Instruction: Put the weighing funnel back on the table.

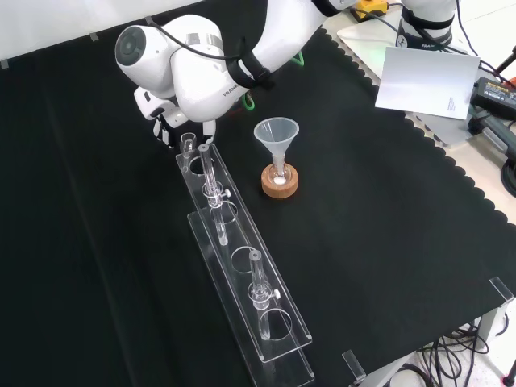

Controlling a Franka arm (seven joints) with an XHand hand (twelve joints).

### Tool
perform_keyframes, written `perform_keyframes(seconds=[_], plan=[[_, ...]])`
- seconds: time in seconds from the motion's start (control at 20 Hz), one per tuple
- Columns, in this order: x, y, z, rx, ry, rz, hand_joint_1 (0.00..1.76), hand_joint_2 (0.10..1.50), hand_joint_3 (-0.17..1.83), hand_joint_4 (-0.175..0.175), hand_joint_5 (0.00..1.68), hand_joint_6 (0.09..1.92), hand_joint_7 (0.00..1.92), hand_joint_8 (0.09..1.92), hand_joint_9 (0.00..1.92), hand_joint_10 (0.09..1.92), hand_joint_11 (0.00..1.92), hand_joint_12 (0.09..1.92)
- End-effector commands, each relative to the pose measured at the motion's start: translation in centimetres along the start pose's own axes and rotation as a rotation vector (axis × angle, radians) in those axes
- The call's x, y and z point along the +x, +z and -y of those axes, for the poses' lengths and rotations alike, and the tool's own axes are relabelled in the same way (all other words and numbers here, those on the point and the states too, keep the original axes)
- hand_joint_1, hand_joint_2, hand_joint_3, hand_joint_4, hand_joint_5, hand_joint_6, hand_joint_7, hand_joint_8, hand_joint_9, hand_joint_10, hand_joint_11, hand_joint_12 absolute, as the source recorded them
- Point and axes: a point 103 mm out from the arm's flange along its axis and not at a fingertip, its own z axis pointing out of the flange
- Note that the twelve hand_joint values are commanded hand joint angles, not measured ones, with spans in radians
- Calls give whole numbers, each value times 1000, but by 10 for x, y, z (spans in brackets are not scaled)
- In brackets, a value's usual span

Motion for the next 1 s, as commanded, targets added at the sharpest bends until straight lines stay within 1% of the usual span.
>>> perform_keyframes(seconds=[0.05, 0.4, 1.0], plan=[[2, 3, -3, -8, 0, 5, 1133, 668, 594, 175, 1329, 546, 728, 610, 1184, 87, 999, 928], [4, 6, -6, -2, 0, 16, 1133, 668, 593, 175, 1330, 542, 730, 613, 1185, 87, 1005, 926], [4, 7, -7, 8, -5, 9, 1134, 668, 590, 175, 1334, 533, 731, 617, 1187, 87, 1008, 922]])
